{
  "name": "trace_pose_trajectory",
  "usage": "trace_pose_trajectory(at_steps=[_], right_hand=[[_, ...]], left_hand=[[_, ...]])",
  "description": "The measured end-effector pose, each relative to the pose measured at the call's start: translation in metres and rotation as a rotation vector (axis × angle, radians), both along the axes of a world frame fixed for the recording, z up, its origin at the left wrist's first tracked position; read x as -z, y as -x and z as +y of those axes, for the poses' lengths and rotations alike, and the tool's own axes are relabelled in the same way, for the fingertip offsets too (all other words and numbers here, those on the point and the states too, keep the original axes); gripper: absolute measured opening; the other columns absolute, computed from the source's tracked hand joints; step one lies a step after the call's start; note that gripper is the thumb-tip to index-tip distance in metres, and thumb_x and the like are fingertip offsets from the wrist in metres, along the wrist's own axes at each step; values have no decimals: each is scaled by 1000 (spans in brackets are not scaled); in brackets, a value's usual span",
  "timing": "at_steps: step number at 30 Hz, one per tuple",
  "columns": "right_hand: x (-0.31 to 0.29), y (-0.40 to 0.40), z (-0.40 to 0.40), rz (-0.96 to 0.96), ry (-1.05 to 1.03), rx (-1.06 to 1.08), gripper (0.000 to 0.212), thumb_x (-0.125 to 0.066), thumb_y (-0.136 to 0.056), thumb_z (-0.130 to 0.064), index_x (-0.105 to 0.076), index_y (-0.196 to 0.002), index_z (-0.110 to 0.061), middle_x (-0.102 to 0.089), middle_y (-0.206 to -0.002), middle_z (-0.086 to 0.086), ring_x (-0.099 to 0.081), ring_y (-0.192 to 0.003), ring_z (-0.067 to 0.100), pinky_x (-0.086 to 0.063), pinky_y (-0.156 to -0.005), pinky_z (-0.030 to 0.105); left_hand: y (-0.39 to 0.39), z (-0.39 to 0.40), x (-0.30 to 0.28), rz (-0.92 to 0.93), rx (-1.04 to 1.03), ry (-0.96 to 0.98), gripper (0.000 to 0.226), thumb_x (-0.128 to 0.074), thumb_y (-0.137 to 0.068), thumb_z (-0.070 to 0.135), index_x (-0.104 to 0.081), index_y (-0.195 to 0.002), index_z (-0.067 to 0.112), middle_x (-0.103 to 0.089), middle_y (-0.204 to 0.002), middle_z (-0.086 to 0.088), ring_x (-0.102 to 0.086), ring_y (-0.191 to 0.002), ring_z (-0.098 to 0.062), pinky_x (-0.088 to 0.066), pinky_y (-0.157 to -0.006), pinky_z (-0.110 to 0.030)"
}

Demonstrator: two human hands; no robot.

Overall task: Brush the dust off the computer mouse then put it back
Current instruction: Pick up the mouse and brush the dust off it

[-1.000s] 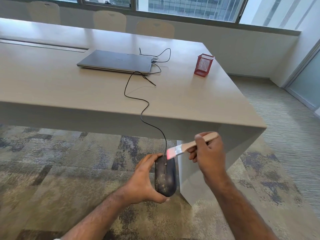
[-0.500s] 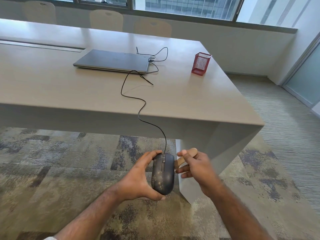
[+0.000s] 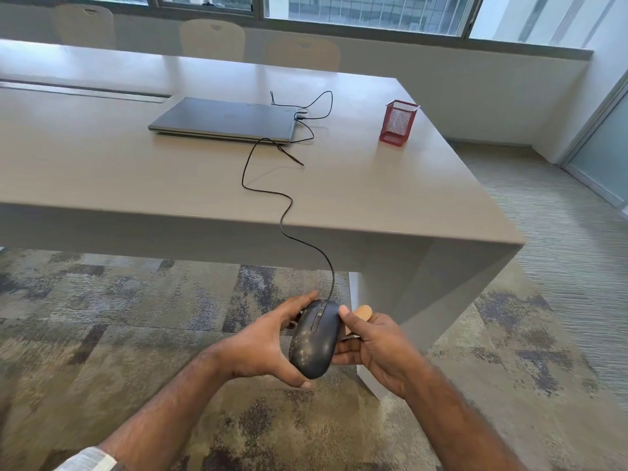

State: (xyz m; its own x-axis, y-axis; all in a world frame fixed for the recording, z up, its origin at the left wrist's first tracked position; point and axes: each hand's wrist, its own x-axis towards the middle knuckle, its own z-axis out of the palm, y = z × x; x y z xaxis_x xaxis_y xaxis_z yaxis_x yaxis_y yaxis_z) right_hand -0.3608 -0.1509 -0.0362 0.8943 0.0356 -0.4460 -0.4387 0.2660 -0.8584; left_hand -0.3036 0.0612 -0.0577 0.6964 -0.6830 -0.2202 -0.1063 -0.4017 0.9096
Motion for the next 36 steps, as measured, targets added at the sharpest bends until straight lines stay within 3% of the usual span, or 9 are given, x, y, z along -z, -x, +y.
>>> trace_pose_trajectory(at_steps=[7,14,17,23,28,32,36], right_hand=[[7,-1,0,0,-58,61,38,-60,-97,-17,-58,-114,17,-70,-76,16,-71,-61,31,-63,-58,40],[15,-2,6,-3,-126,213,23,-62,-95,-18,-60,-100,5,-65,-73,16,-70,-60,30,-62,-55,38],[16,-2,11,-29,-146,244,24,-62,-96,-18,-62,-101,6,-68,-73,13,-71,-63,30,-62,-57,39],[21,-3,18,-58,-163,360,23,-63,-96,-19,-59,-100,4,-67,-73,11,-71,-63,29,-61,-56,39],[31,0,26,-80,-209,424,23,-67,-90,-20,-60,-93,2,-69,-66,8,-72,-63,29,-61,-57,38],[40,6,33,-92,-226,429,28,-70,-81,-25,-63,-90,1,-71,-69,11,-73,-63,30,-60,-53,35],[44,9,35,-88,-245,449,17,-66,-90,-19,-63,-87,-3,-70,-67,10,-73,-61,29,-58,-50,33]], left_hand=[[-3,1,-4,48,4,1,134,-97,-51,19,-22,-160,36,-44,-153,17,-45,-140,-3,-37,-120,-30],[2,0,0,77,-92,89,123,-94,-57,18,-28,-159,36,-50,-148,18,-52,-134,1,-42,-118,-36],[10,-1,2,38,-187,117,125,-99,-51,32,-32,-157,36,-51,-148,18,-53,-134,-2,-44,-117,-36],[45,-11,11,-237,-539,119,125,-92,-38,62,-44,-149,31,-54,-133,19,-54,-121,5,-44,-102,-16],[64,-19,23,-324,-738,127,106,-85,-39,68,-54,-135,36,-54,-122,29,-51,-110,21,-42,-87,-5],[67,-21,27,-350,-800,137,78,-85,-46,64,-61,-117,44,-66,-112,23,-57,-106,14,-46,-81,-1],[65,-22,34,-320,-829,163,75,-85,-47,60,-69,-117,37,-70,-111,18,-62,-102,6,-48,-81,-4]])
